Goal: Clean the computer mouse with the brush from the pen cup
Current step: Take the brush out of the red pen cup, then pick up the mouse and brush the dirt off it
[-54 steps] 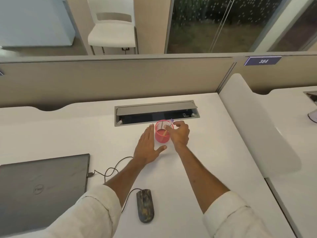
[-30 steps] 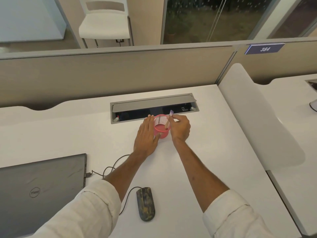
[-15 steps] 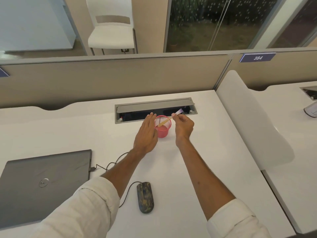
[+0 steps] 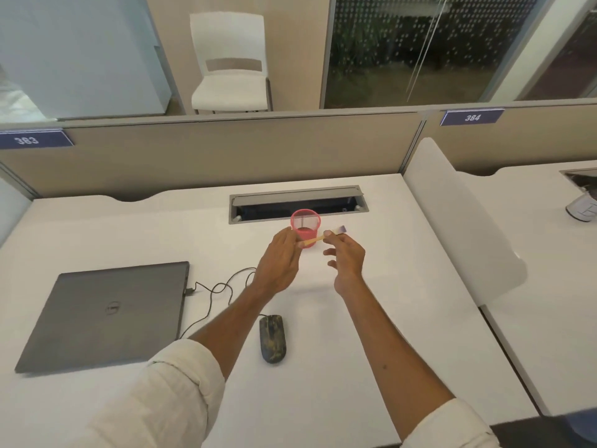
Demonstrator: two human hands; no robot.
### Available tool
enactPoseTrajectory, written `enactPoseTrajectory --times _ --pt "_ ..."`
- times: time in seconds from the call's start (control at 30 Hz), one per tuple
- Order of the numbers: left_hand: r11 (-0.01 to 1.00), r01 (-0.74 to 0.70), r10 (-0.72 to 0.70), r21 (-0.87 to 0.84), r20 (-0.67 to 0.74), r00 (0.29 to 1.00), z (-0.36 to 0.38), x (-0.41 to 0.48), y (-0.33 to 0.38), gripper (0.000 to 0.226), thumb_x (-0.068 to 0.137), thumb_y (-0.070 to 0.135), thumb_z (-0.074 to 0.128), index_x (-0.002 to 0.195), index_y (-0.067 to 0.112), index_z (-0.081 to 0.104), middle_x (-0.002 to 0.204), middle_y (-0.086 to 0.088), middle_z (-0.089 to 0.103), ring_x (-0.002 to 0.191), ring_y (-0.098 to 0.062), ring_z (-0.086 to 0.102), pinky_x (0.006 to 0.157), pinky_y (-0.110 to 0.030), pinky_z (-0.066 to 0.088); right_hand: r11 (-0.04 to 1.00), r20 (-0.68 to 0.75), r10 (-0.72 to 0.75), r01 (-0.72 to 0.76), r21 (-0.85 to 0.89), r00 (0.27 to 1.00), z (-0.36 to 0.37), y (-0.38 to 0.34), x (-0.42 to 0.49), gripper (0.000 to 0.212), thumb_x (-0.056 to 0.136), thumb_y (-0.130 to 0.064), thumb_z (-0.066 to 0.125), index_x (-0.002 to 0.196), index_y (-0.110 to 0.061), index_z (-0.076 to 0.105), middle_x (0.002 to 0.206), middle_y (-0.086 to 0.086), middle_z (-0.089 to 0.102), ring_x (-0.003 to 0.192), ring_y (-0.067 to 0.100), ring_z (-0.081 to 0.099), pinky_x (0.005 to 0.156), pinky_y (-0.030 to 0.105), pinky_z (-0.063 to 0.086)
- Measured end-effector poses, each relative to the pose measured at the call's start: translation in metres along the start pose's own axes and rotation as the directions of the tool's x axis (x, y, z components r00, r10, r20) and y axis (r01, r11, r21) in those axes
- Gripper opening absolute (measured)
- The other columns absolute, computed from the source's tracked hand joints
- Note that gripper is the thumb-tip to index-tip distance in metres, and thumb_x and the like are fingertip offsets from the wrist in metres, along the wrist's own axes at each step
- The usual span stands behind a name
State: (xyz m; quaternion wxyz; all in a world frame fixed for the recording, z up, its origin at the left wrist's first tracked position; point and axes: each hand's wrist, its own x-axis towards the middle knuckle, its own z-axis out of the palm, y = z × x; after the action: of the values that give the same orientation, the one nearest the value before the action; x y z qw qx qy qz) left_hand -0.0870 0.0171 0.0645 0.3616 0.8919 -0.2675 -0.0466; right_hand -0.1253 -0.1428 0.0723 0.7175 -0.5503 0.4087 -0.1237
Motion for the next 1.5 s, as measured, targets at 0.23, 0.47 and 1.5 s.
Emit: enactPoseTrajectory --times 0.23,0.47,1.5 --pt "0.993 0.115 -0.117 -0.029 -0.088 0.989 0.003 -0.059 0.017 0.029 0.118 0.031 0.043 0.117 0.008 0.061 0.12 -0.007 0.067 0.116 -0.028 0.057 0.101 -0.048 0.049 0.993 0.187 0.032 -0.01 -0.114 0.982 -0.056 0.014 -0.044 0.009 0.099 -0.02 0.076 0.104 -0.013 0.079 0.1 0.007 0.081 0.078 0.02 0.068 0.065 0.031 0.045" --pt "0.986 0.156 -0.16 -0.054 -0.078 0.984 0.0 -0.102 0.039 0.028 0.118 0.026 0.044 0.119 0.004 0.06 0.124 -0.009 0.067 0.12 -0.032 0.056 0.104 -0.051 0.047 0.952 0.355 0.112 0.002 -0.305 0.928 -0.098 0.024 -0.083 0.013 0.09 -0.015 0.074 0.1 -0.012 0.081 0.093 0.003 0.081 0.084 0.021 0.072 0.075 0.036 0.045" --pt "0.942 0.096 -0.228 0.321 0.402 0.887 -0.015 -0.213 -0.049 0.121 0.099 0.07 0.064 0.174 0.01 -0.01 0.184 -0.004 -0.014 0.173 -0.019 -0.01 0.141 -0.039 0.002 0.947 0.18 0.21 -0.154 -0.282 0.961 -0.086 0.124 -0.156 0.009 0.111 -0.017 0.056 0.106 -0.013 0.062 0.102 0.01 0.086 0.092 0.028 0.074 0.08 0.039 0.051"
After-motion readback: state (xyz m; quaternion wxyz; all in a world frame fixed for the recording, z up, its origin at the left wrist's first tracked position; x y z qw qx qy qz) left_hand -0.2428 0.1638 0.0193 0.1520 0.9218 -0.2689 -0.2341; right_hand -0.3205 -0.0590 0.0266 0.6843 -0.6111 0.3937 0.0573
